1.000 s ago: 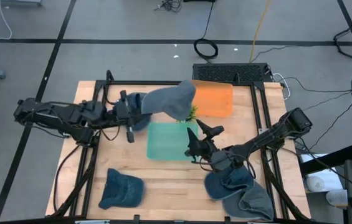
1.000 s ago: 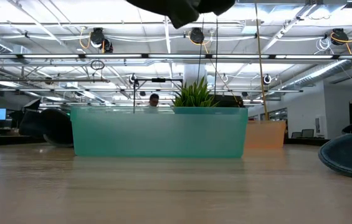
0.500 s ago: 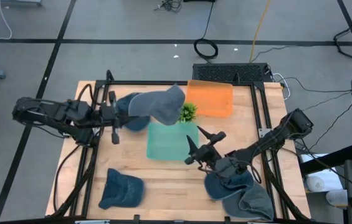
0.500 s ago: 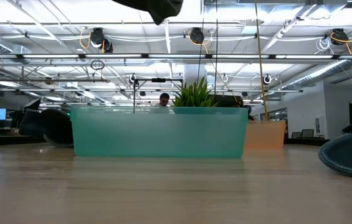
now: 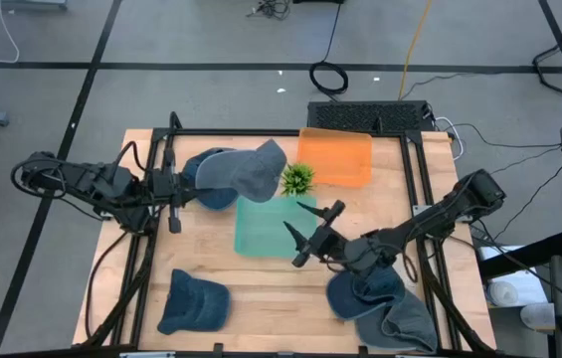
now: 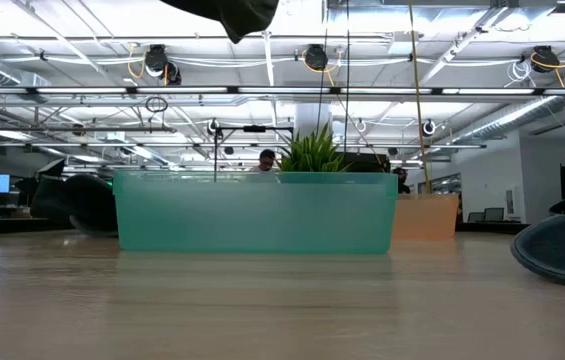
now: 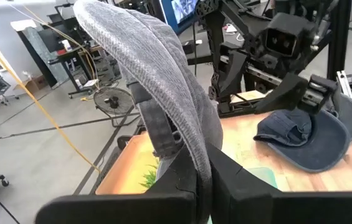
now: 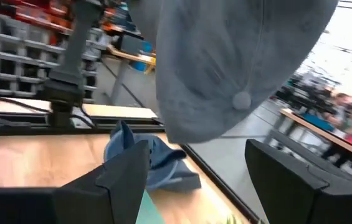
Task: Pick & Place hat
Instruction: Put the middle gray cap into the orange bin
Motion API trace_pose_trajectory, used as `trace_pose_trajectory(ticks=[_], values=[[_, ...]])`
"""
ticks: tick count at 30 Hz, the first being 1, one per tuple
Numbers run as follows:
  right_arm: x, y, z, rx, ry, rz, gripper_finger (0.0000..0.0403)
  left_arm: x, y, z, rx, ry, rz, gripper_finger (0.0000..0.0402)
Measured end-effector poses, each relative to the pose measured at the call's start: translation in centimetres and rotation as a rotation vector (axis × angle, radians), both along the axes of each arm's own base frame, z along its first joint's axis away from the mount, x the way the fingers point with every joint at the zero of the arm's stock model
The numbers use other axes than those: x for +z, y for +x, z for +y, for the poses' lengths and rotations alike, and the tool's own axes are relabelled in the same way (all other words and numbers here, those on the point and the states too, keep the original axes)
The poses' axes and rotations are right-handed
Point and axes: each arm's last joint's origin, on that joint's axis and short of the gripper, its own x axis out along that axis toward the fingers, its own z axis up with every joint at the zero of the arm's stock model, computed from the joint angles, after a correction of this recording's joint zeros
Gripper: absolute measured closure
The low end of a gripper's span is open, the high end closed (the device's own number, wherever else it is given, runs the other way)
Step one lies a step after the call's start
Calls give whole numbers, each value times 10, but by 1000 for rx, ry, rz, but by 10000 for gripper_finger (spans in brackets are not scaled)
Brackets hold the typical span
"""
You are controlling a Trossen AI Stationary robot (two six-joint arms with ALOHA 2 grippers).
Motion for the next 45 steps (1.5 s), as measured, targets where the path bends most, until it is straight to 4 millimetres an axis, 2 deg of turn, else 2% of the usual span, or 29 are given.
trace_pose_trajectory(ticks=[8, 14, 19, 23, 28, 33, 45], values=[[38, -23, -45, 177, 50, 23, 149, 1, -1, -1, 20, 43, -5, 394], [62, -44, -86, 219, 80, 17, 149, 10, 0, 0, 25, 97, -73, 394], [76, -60, -118, 239, 180, -50, 149, 14, 1, -1, 22, 136, -107, 394], [79, -67, -133, 327, 229, -94, 149, 16, 6, -2, 23, 152, -134, 394], [84, -71, -141, 417, 252, -130, 149, 17, 18, -7, 26, 154, -163, 394], [92, -76, -139, 543, 230, -170, 149, 17, 30, -10, 53, 170, -175, 394], [95, -80, -138, 559, 231, -181, 149, 15, 37, -13, 34, 160, -176, 394]])
